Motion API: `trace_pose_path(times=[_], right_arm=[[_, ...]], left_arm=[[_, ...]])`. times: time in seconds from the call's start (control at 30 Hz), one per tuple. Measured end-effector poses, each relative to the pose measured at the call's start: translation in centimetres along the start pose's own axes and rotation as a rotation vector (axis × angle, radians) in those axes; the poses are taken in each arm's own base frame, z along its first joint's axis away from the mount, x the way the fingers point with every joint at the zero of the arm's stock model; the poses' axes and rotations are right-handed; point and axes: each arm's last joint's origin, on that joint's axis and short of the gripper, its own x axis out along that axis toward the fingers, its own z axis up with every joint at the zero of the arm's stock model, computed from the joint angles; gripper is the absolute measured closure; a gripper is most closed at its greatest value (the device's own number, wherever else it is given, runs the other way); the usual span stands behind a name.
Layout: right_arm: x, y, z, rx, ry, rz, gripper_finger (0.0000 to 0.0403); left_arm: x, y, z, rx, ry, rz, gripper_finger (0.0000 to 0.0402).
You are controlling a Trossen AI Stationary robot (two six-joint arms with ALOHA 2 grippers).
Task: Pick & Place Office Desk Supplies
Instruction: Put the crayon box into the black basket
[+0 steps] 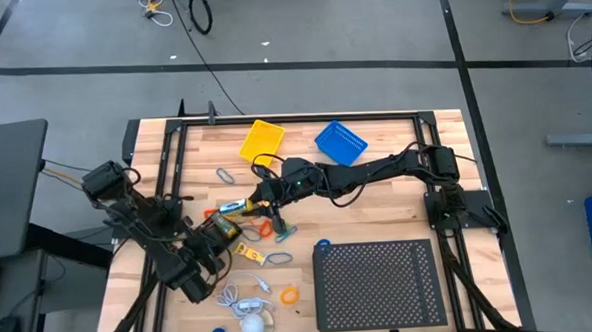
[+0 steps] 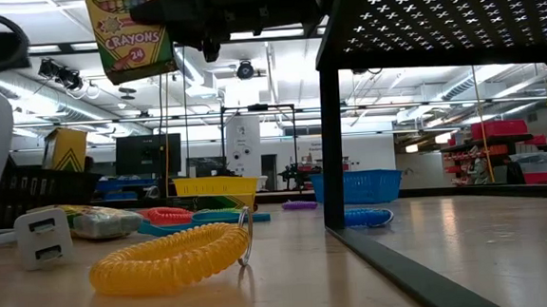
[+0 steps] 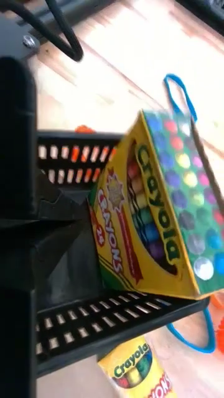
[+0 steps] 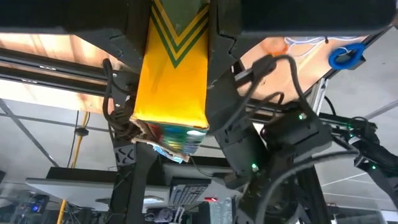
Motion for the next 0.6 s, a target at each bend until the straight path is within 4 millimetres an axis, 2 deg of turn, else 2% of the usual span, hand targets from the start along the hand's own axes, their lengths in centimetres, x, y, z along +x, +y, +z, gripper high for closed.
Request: trace_pose_path(times=[0.17,0.33,0.47,0.6], right_arm=[[0.0,0.0,0.0,-0.012,-0.005,-0.001,0.0308],[0.0,0.0,0.8,-0.041,-0.084,0.009,0.0308],[-0.1,0.1,1.4,-0.06,-0.142,0.051,0.0308],[-0.1,0.1,1.4,-0.055,-0.148,0.066,0.0308]], left_arm=[[-3.3,0.7,-0.3,-0.035,-0.087,0.009,0.0401],[-6.6,2.0,-0.4,-0.157,-0.36,-0.14,0.0401],[-7.1,2.7,0.1,-0.187,-0.488,-0.209,0.0396],[-6.7,3.0,1.3,-0.155,-0.557,-0.165,0.0363]])
